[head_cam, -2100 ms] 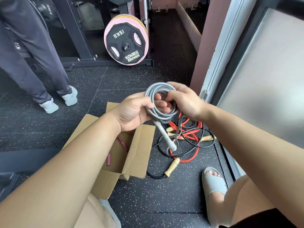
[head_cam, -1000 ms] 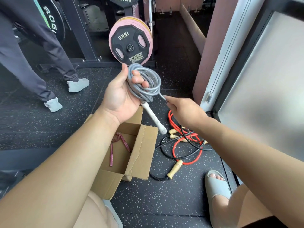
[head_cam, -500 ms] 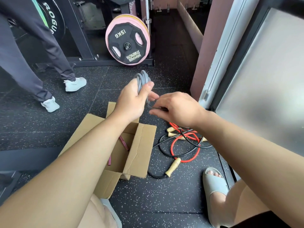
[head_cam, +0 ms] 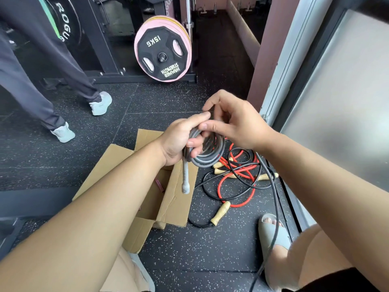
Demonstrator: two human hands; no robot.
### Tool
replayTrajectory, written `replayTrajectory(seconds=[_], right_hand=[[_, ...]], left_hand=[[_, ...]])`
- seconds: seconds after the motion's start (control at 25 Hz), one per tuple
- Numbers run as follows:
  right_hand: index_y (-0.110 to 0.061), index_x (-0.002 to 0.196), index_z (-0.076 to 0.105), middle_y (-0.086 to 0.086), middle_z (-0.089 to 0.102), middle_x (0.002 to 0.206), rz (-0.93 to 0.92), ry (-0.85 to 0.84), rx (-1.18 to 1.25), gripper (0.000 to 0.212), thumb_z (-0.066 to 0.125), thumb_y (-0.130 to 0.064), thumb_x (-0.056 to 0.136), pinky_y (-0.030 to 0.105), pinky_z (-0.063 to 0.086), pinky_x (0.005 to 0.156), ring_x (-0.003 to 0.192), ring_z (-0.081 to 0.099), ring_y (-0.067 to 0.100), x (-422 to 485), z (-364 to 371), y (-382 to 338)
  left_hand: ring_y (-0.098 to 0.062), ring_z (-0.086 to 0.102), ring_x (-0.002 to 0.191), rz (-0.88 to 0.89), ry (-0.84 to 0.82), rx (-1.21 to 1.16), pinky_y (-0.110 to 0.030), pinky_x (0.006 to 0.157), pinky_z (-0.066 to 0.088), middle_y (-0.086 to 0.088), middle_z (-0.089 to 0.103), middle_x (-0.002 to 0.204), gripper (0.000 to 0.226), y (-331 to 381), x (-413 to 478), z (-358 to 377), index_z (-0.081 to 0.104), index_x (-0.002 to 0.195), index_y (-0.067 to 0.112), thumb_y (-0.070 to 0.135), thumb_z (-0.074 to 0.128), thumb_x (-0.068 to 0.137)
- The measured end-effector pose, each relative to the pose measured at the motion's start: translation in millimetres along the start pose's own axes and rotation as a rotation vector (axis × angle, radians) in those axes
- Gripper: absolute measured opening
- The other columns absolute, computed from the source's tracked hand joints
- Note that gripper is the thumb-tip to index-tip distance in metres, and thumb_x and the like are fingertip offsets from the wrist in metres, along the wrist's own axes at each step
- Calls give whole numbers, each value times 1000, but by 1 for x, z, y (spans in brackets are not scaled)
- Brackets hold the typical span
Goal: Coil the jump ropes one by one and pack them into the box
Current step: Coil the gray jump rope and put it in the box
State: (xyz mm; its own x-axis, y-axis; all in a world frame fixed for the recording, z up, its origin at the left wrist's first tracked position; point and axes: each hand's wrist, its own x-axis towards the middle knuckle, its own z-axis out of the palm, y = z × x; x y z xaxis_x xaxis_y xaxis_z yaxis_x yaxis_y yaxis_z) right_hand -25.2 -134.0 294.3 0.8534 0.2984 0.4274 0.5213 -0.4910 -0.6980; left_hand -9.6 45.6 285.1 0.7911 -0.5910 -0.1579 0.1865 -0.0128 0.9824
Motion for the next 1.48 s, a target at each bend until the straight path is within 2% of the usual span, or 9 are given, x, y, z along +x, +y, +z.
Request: replayTrajectory(seconds=[0.12,0.24,0.48,0.6,0.72,0.92,1.2,1.32,1.48], right_hand=[[-15,100,66,15,59,73,133,-69,225,30,66,-44,93,43,44,60,67,50,20,1,1,10],[-7,103,64,16,55,80,322,-146,413,35,55,-41,98,41,52,66,73,55,25,-3,-4,13],[-7,95,58,15,45,84,373,-135,588,29,54,-35,99,35,26,59,74,36,27,-8,6,18],[5,92,53,11,43,71,361,3,460,38,47,-30,106,30,32,54,61,37,21,-7,9,27],[-11,84,55,-3,45,65,349,56,223,29,46,-25,107,24,37,53,56,41,10,-8,12,42],[-27,121,56,-9,58,76,354,-160,-83,27,40,-12,105,14,40,53,54,49,0,-13,21,43],[-5,98,70,10,70,86,-169,-169,-536,20,56,-18,94,41,51,77,84,65,32,-1,28,27],[-7,86,70,5,68,78,-300,-123,-466,13,66,-20,89,40,54,68,72,65,27,3,22,14],[-11,87,70,-1,66,80,-381,-106,-374,17,78,-25,86,33,54,65,70,63,17,1,6,5]], left_hand=[[-11,31,32,17,-31,-80,-34,61,31,10,30,36,41,3,-1,-11,49,73,16,45,43,99],[-12,36,33,-10,-62,-141,-32,65,41,11,27,36,44,5,-3,-13,50,73,16,49,39,100],[-16,53,45,-62,-217,-144,-36,75,43,8,37,41,47,6,-12,-6,51,80,14,48,28,102],[-16,57,52,11,-180,-315,-33,74,45,9,42,45,46,14,-14,-8,51,81,15,49,27,102],[-19,61,71,157,-122,-522,-30,81,49,6,52,60,42,22,-13,-20,51,89,13,45,28,103],[-28,67,95,275,123,-583,-39,89,55,-2,68,82,31,23,-7,-30,56,94,12,35,37,105],[-13,71,93,372,452,226,-24,88,51,4,75,88,20,2,2,-31,56,115,7,22,53,102],[7,62,78,297,416,612,-25,80,45,22,71,79,22,-5,3,-31,55,119,16,29,55,101],[-10,59,69,124,189,579,-33,64,45,2,69,82,28,-14,1,-14,59,105,18,44,50,101]])
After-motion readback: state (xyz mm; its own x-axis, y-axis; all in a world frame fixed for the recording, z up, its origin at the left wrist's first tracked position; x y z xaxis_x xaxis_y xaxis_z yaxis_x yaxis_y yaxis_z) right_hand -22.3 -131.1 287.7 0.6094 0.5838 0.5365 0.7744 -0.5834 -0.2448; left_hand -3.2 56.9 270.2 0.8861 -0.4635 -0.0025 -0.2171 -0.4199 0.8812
